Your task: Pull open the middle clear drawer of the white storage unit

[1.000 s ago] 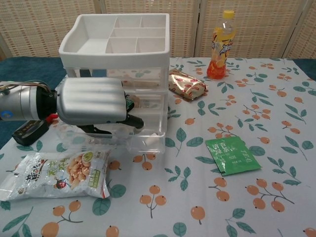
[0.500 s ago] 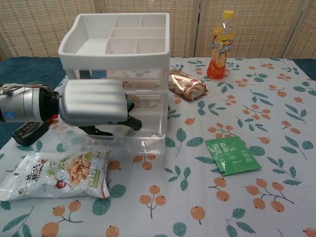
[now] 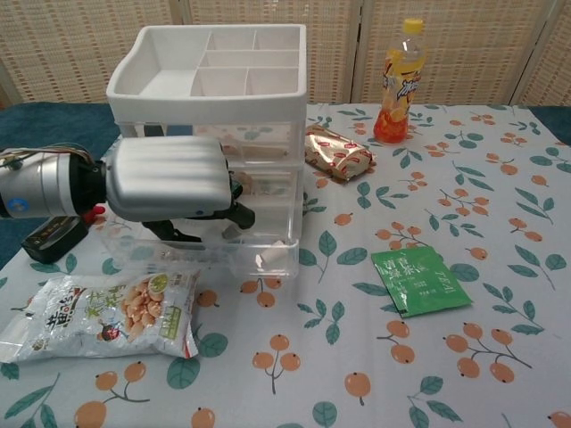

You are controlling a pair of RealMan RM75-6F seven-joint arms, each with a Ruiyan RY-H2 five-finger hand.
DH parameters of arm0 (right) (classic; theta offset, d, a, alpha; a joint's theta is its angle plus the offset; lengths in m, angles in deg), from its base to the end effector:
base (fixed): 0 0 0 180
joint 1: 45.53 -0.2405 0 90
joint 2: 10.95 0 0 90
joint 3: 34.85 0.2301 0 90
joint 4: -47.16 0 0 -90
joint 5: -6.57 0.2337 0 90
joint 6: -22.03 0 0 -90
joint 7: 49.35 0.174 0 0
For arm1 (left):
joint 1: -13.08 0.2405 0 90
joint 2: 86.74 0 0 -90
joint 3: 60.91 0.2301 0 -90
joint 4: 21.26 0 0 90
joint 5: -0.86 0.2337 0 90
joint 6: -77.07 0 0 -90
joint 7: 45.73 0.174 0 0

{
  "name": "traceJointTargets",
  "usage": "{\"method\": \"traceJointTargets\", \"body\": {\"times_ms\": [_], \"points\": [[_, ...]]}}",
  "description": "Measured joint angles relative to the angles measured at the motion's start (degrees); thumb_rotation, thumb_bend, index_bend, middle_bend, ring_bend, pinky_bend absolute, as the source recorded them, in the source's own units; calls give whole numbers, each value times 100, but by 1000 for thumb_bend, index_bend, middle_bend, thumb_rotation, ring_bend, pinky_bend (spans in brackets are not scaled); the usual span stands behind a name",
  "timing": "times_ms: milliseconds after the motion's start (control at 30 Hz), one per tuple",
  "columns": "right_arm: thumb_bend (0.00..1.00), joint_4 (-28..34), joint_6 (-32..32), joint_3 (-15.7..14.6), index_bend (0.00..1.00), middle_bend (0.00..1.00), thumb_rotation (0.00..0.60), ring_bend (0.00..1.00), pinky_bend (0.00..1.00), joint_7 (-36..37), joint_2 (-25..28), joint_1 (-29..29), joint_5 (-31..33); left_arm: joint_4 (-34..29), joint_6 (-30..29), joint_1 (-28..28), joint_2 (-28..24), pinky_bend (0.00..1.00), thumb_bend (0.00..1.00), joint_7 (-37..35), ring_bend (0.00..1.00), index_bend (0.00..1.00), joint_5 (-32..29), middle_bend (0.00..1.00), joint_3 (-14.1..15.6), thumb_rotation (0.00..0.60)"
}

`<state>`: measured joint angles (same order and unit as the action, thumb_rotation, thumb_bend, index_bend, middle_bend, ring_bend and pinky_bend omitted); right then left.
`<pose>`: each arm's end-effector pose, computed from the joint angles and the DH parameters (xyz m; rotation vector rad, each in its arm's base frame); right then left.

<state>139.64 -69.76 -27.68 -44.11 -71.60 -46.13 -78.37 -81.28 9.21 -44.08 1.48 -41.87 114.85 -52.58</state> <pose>-0.3038 -0.2036 0.1770 1.2161 -0.8241 0.9940 -0.0934 0.3353 -0.0595 -2.4924 0.2740 -1.0215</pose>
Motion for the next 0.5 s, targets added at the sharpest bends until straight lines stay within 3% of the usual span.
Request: {"method": "traceJointTargets", "body": {"times_ms": [500], "points": [[342,-37,6,20,79,210,600,135,207,53,-12,-47,-64,-498,-699,644,-404,1000,240,73,947,550,-470,885,-182,600]]}}
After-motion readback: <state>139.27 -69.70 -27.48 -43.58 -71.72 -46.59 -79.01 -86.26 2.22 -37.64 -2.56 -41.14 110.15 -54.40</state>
